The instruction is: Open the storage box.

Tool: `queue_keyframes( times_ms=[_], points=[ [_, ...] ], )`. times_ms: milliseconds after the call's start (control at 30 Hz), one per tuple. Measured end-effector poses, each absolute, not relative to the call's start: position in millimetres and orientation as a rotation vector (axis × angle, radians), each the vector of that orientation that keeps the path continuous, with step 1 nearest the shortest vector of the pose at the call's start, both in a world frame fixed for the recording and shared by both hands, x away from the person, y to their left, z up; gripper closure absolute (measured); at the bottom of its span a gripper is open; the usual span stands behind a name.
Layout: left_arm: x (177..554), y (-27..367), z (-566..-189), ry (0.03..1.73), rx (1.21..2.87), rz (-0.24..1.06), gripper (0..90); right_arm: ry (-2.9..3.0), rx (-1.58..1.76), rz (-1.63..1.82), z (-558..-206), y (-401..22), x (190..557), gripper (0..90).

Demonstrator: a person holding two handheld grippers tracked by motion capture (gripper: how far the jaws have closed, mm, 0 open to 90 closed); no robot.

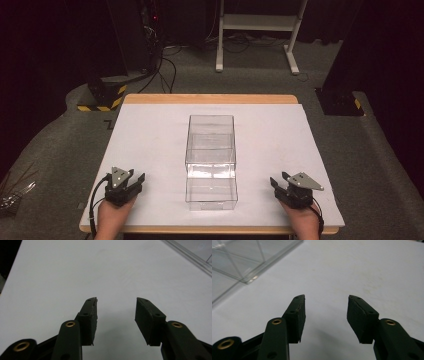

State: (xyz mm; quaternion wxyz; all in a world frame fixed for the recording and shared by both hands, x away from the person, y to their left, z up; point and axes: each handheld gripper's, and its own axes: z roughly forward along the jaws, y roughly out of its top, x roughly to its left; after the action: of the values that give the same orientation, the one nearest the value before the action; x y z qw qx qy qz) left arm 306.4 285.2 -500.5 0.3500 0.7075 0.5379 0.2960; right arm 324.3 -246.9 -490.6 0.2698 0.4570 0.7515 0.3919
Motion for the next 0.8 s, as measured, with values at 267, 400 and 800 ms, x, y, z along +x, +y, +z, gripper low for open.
queue_keyframes(
  times_ms=[267, 400, 800],
  points=[
    [313, 285, -508, 1.443, 1.886, 0.691, 46.6, 1.999, 1.333, 0.965, -498, -266, 334, 45.3],
    [313, 284, -508, 1.456, 1.883, 0.694, 43.3, 2.024, 1.365, 0.938, -500, -265, 338, 43.6],
    [312, 283, -508, 1.468, 1.877, 0.701, 41.6, 2.062, 1.383, 0.877, -502, -262, 342, 43.3]
  ],
)
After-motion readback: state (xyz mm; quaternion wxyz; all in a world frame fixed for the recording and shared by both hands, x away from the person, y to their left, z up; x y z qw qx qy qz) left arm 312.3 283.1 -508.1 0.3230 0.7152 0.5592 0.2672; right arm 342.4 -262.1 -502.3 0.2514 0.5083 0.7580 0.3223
